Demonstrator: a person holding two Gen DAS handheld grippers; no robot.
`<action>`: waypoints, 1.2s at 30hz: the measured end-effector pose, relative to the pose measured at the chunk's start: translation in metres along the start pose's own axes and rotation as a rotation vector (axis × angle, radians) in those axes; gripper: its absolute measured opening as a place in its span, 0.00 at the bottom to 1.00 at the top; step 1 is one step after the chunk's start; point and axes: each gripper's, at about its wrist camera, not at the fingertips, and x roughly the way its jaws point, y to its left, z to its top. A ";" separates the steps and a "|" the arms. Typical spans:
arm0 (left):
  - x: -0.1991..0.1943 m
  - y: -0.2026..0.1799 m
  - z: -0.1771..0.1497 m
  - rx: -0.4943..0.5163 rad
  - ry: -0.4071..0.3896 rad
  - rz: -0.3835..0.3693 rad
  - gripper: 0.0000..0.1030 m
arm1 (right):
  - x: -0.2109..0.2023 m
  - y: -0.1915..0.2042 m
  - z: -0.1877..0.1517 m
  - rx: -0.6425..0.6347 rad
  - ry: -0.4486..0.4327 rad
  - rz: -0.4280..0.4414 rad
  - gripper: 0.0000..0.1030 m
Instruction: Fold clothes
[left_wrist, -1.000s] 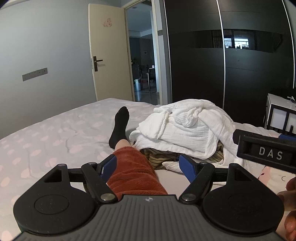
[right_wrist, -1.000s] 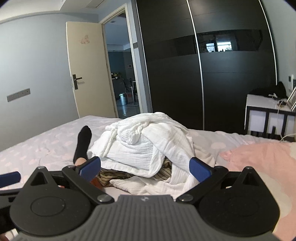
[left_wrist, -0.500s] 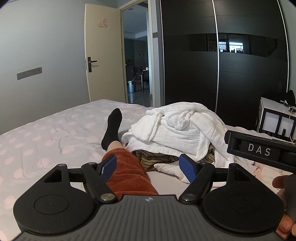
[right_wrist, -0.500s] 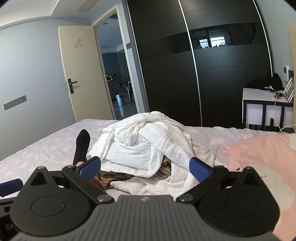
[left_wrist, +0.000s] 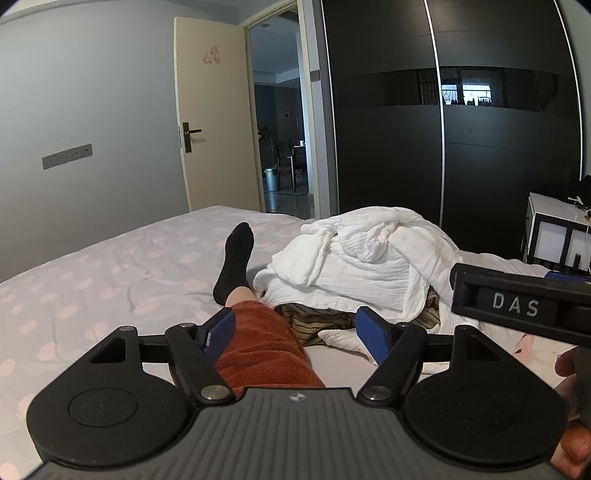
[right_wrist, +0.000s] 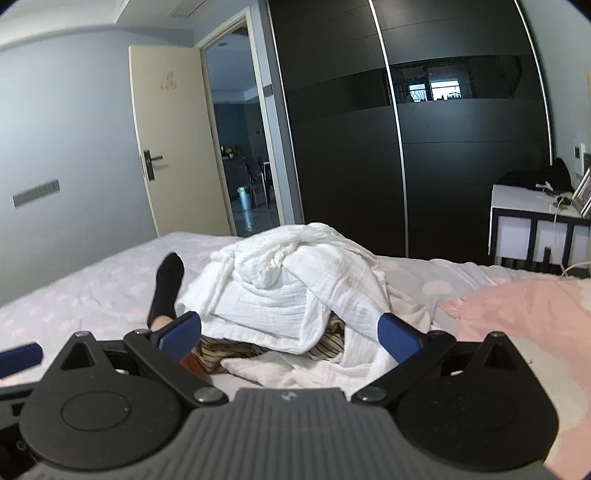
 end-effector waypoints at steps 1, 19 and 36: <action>0.001 0.000 0.000 0.000 0.006 -0.002 0.83 | 0.001 0.000 0.000 -0.002 0.005 0.001 1.00; 0.005 0.001 -0.001 -0.002 0.065 -0.002 0.83 | 0.008 -0.001 -0.002 -0.033 0.059 0.006 0.99; 0.009 0.000 0.000 -0.004 0.086 -0.007 0.83 | 0.012 0.000 -0.002 -0.050 0.091 0.022 0.99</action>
